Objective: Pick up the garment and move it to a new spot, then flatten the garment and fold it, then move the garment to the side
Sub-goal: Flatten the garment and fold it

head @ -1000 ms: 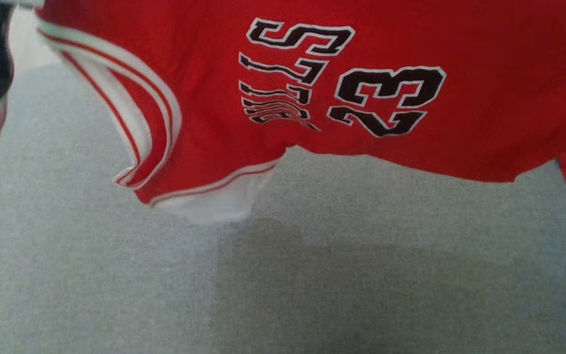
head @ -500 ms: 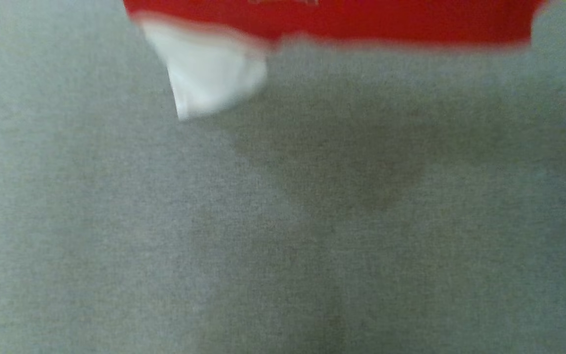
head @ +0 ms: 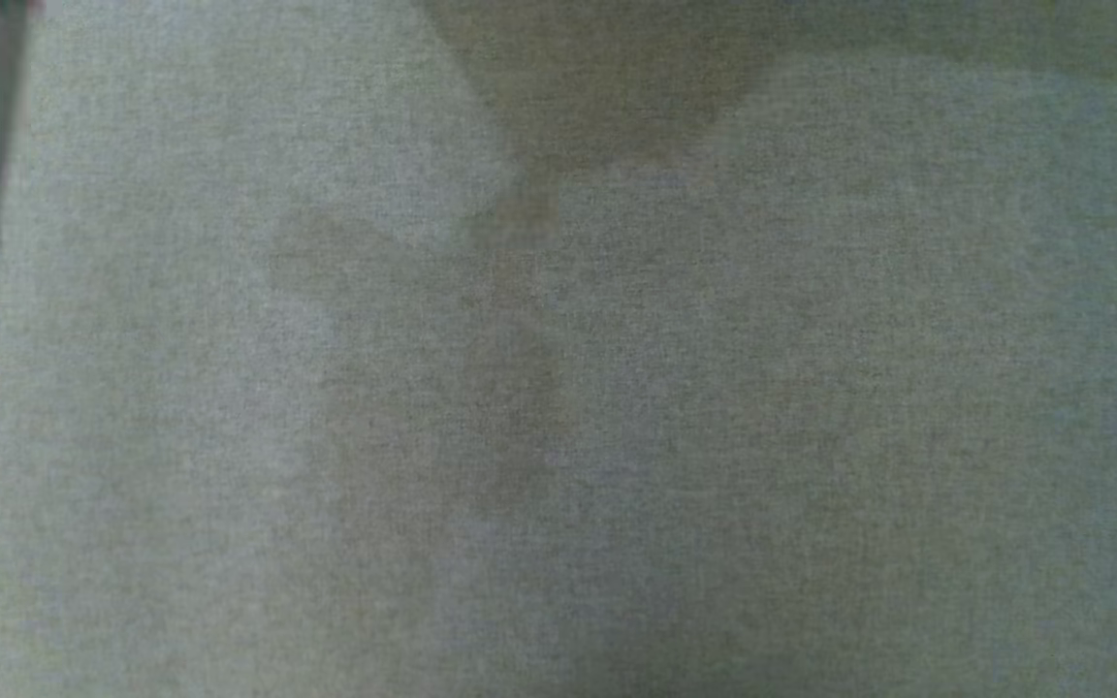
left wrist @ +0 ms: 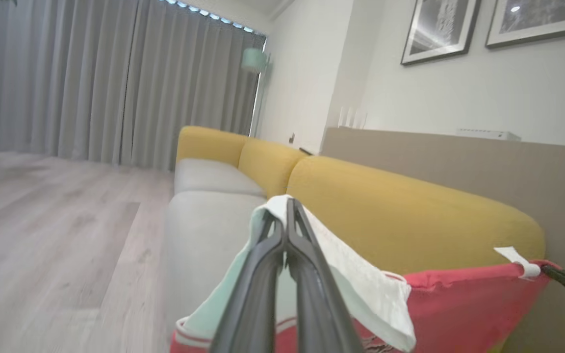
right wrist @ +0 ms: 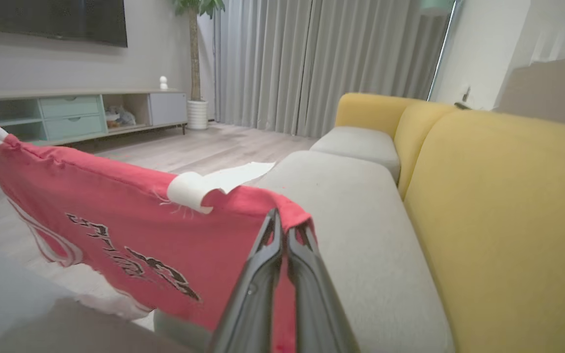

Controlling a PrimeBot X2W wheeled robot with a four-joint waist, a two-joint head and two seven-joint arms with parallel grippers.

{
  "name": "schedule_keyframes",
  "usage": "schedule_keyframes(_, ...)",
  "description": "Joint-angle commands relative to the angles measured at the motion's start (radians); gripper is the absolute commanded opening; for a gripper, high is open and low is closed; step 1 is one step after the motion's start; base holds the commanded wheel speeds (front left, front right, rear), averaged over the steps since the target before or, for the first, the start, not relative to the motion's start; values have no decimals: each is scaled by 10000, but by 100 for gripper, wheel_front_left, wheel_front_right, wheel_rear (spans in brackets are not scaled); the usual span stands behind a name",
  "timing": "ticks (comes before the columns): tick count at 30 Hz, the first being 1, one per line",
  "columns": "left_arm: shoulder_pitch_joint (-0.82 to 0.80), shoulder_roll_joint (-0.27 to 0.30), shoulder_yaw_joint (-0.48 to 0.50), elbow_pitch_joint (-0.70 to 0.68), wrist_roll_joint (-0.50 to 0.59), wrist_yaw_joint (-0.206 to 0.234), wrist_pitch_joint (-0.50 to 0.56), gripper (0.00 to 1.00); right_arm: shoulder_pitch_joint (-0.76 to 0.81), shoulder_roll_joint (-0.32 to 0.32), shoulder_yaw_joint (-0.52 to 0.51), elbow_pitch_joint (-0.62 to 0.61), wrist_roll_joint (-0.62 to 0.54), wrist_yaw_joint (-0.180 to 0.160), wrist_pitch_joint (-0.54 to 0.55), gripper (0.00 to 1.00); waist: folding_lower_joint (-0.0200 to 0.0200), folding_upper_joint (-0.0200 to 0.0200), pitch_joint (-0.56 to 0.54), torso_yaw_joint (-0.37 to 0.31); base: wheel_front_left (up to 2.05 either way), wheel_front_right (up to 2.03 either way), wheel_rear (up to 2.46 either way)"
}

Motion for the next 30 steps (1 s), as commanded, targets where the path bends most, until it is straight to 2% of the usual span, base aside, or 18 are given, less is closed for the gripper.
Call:
schedule_keyframes(1,376,767,140,-507,-175,-56,-202,0,500,-249,140,-49,167,-7,-183,0,-2,1,-53,9,0,0,0)
schedule_keyframes(9,4393,1755,-175,-2311,-1034,-4,-1069,0,2519,-739,1264,118,1373,-7,-1258,0,-2,1,-868,-16,0,0,0)
schedule_keyframes(12,6122,1961,-318,-3103,-1393,288,-1195,0,3705,-971,1204,-64,2144,-7,-1652,0,-2,1,-1424,19,0,0,0)
schedule_keyframes(16,8407,2268,-514,-4024,-1804,896,-1377,0,5546,-1174,1122,-712,2741,-7,-1851,0,-2,1,-2143,-97,0,0,0)
schedule_keyframes(20,10349,2428,-514,-4640,-2387,1363,-1612,0,7280,-1208,527,-1237,2742,-7,-1881,0,-2,1,-2690,-199,0,0,0)
schedule_keyframes(30,13528,2487,-456,-5641,-2796,1886,-2046,0,11147,-730,-1250,-2130,1737,-7,-1886,0,-2,1,-3225,-399,0,0,0)
